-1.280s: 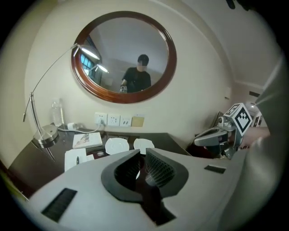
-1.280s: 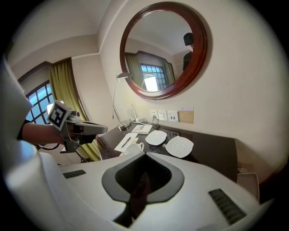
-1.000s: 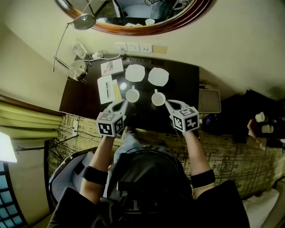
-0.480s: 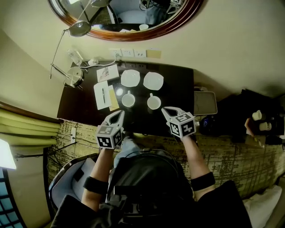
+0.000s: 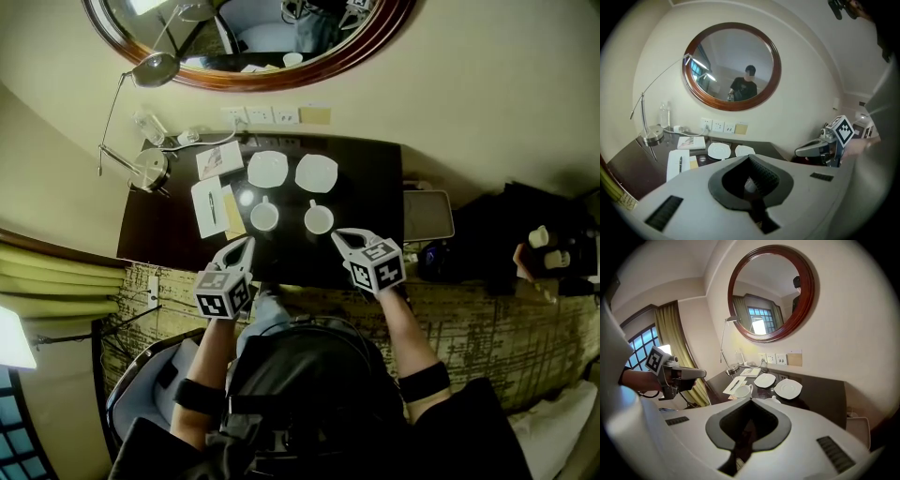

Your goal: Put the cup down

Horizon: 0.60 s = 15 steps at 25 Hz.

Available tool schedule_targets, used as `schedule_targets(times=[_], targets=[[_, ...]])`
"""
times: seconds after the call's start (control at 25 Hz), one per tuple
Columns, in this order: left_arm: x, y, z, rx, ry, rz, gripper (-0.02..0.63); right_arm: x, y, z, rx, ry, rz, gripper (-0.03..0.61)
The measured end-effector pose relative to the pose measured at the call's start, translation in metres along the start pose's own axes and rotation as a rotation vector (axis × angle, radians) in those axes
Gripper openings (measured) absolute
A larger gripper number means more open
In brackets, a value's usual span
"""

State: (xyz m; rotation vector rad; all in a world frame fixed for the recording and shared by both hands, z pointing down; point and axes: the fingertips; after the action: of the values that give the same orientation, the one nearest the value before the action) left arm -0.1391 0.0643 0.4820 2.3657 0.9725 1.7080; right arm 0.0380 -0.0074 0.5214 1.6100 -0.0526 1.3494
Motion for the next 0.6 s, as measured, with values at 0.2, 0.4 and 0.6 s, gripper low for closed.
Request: schedule_targets(times=[0.2,0.4,0.6], targets=[[0.0,0.004,-0.004,-0.002,-0.009,-0.006,0.005,-0.016,0.004,-0.011,-0.013,-0.07,0.006,0.034],[0.008,0.011,-0.008,0.002,-0.026,-0.023,0.005,-0.008,0.024,-0.023,-0.054,-0.287,-0.049,0.199],[0.015,0.019,-0.016,0.012,-0.032,-0.035,0.005,0.0,0.051,-0.026,-0.091,-0.433,-0.119,0.36]])
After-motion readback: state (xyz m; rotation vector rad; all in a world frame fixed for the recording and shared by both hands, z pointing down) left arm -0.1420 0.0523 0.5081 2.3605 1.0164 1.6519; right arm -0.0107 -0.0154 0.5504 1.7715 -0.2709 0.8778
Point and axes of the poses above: the fingertips, and each gripper's own axes: y forward along the fingers, z to its right, x out of its underside, and after that the axes turned 14 degrees about x, right-handed
